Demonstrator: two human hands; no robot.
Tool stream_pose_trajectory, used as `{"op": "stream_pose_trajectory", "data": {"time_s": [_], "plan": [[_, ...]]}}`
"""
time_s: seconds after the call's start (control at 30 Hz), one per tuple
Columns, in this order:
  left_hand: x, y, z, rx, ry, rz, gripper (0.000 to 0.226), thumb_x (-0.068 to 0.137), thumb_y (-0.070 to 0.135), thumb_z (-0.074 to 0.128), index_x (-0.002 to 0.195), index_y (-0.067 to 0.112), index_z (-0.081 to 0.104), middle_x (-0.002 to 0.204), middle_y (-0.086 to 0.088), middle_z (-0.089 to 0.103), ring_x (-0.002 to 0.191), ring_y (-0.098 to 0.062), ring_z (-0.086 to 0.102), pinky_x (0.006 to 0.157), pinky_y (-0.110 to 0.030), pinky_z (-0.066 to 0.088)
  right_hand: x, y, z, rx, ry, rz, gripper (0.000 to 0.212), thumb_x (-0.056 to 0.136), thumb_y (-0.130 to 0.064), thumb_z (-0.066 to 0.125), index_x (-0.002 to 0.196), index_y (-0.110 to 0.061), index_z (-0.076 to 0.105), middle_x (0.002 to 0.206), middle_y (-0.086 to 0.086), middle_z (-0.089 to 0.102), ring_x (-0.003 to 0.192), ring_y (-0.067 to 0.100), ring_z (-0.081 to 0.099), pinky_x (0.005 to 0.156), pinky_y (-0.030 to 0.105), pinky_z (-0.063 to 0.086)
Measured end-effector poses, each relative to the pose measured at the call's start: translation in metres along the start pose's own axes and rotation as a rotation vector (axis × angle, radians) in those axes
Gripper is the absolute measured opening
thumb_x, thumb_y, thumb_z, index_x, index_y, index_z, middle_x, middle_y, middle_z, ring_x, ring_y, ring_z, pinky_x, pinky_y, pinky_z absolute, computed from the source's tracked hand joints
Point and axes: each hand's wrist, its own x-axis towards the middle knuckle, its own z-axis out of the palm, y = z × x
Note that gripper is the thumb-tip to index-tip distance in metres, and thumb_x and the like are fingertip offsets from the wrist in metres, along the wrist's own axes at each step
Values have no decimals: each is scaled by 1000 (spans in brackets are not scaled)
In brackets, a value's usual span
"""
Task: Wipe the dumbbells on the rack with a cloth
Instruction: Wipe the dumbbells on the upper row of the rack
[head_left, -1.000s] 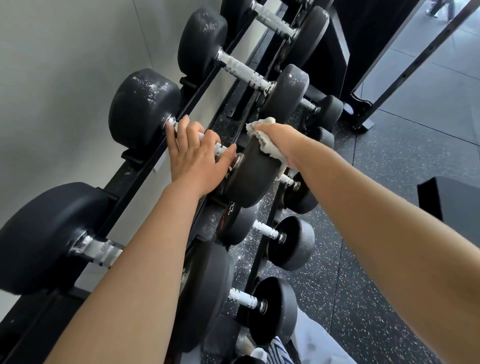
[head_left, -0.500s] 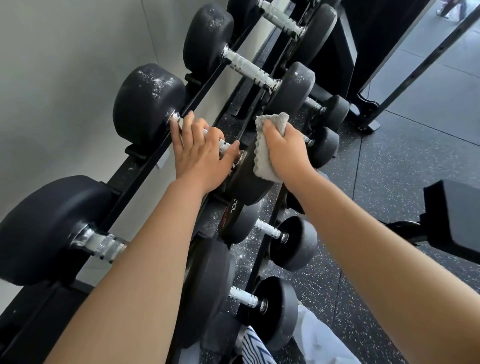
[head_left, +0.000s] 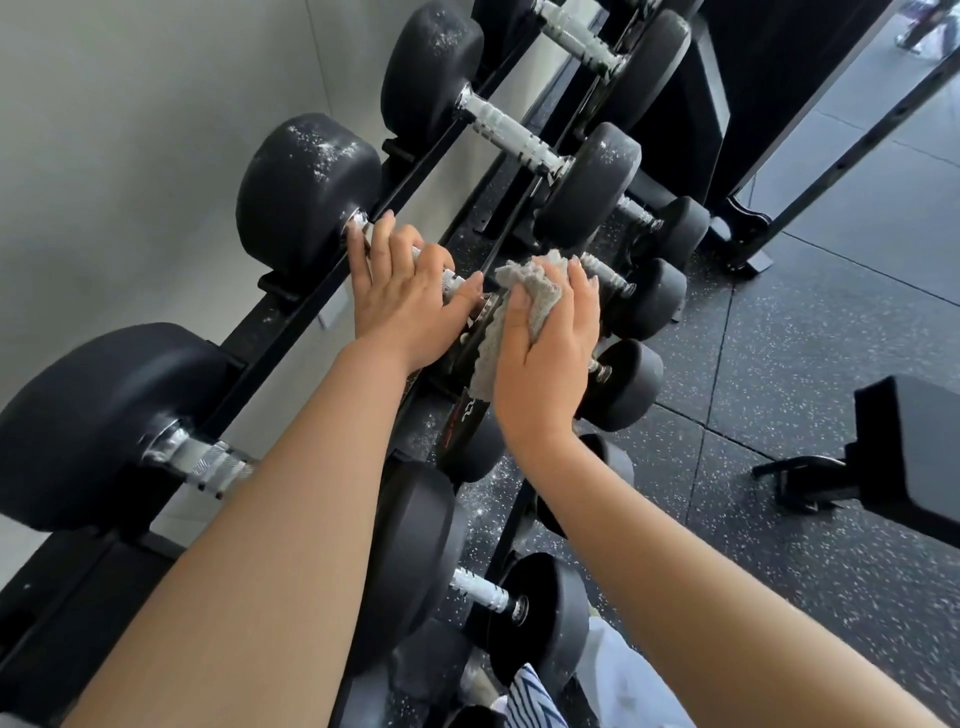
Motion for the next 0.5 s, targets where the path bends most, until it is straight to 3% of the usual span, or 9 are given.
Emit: {"op": "stream_pose_trajectory", "data": {"time_s": [0.1, 0.2, 0.27, 0.4, 0.5], "plan": [[0, 1, 1, 3, 17, 5, 47, 96, 59, 28, 114, 19, 47, 143, -11, 27, 146, -27, -10, 113, -49, -20, 11, 3, -7, -15, -43, -25, 43, 103, -44, 39, 135, -17, 54, 151, 2, 42, 144, 22, 31, 115, 34, 29], [1, 2, -1, 24, -16, 2, 50, 96, 60, 25, 115, 19, 47, 145, -10, 25, 145, -27, -12, 113, -49, -21, 30, -3, -17, 6, -78, -28, 28, 103, -45, 38, 96, -26, 57, 109, -6, 61, 110, 22, 57, 94, 45, 49], [3, 2, -3, 43, -40, -2, 52, 96, 60, 23, 117, 19, 46, 146, -10, 23, 145, -27, -12, 113, -50, -21, 52, -6, -21, -10, -186, 66, 26, 103, -44, 40, 85, -28, 51, 92, -6, 63, 93, 22, 62, 85, 46, 52], [4, 3, -4, 60, -52, -7, 51, 96, 60, 25, 118, 19, 46, 145, -11, 23, 145, -27, -11, 113, -50, -20, 89, -7, -29, 94, -407, 278, 26, 101, -39, 47, 81, -26, 57, 77, -4, 64, 76, 17, 66, 89, 42, 56], [5, 3, -5, 56, -60, -12, 50, 96, 60, 26, 118, 20, 46, 145, -11, 23, 145, -27, -12, 113, -49, -21, 91, -9, -28, 160, -363, 359, 23, 100, -37, 50, 81, -26, 57, 78, -4, 64, 75, 15, 65, 87, 40, 57]]}}
